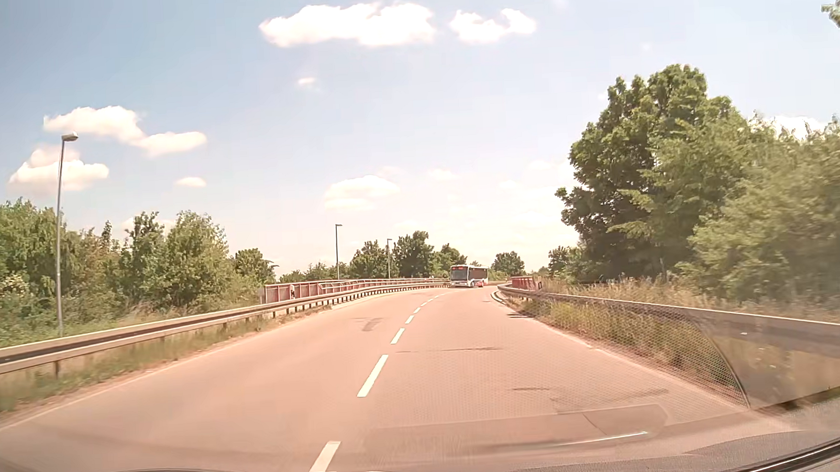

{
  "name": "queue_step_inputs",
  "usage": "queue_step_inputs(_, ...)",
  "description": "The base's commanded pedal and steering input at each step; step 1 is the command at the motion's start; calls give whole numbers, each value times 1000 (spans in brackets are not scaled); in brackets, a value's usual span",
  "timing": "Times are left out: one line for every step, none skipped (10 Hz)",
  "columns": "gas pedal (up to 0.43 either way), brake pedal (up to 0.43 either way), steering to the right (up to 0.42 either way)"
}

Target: Follow the waypoints while adhering to traffic rules and regulations

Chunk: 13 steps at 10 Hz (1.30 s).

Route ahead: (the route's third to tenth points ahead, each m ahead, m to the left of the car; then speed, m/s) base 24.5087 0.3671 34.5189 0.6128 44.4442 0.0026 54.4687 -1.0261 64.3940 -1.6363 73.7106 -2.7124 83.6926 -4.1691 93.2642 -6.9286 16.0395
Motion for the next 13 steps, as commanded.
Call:
queue_step_inputs(138, 12, 5)
queue_step_inputs(138, 12, 5)
queue_step_inputs(138, 12, 5)
queue_step_inputs(138, 12, 5)
queue_step_inputs(130, 12, 5)
queue_step_inputs(130, 12, 5)
queue_step_inputs(130, 12, 5)
queue_step_inputs(130, 12, 5)
queue_step_inputs(130, 6, 5)
queue_step_inputs(130, 12, 5)
queue_step_inputs(130, 12, 5)
queue_step_inputs(130, 12, 5)
queue_step_inputs(130, 12, 5)
